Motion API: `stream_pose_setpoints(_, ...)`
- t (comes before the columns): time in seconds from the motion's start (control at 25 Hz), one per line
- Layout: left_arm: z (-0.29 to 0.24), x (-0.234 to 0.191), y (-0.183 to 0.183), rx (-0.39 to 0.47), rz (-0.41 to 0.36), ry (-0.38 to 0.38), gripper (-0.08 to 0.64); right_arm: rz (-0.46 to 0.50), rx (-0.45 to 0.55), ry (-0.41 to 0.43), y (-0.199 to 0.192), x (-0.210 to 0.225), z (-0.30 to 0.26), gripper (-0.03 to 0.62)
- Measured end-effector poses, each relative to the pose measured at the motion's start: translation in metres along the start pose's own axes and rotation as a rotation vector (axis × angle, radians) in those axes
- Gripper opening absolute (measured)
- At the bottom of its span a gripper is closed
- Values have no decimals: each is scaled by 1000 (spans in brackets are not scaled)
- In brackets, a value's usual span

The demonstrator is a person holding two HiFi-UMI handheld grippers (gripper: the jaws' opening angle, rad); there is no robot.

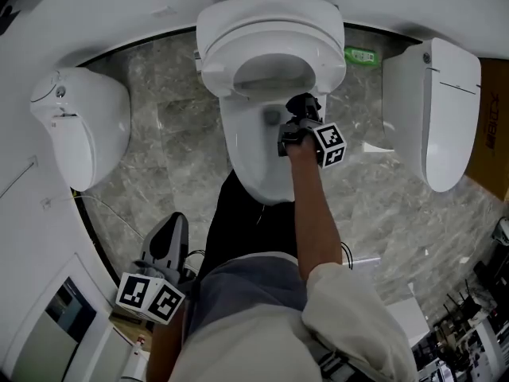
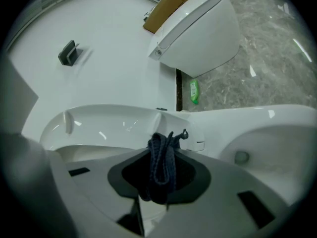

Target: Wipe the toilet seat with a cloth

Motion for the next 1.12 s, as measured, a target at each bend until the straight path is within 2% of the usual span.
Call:
stream_pose_setpoints(0.12, 1, 3, 7, 23, -21, -4, 11, 22, 11, 17, 10, -13, 9, 77)
stream_pose_setpoints(0.28, 8, 9, 13, 10, -183, 32, 11, 55, 14, 33, 12, -31, 19, 77)
stream_pose_setpoints(0.32, 9, 11, 13, 9, -201, 30, 11, 69, 14, 36, 13, -34, 21, 77)
stream_pose_setpoints(0.68, 16, 20, 8, 53, -168, -5, 11, 261, 2, 49, 28, -68, 35, 77)
stream_pose_setpoints(1.12, 26, 20, 11, 117, -152, -16, 11, 392, -20, 97, 28, -111, 57, 77)
Point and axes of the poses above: the fingertips, and each gripper's own axes: z backward along the fingers, x to its right, y out of its top, the point moved 4 cm from there along z, backward along the fingers, and after that the axes turned 11 degrees about -y, right-handed, at the moved point
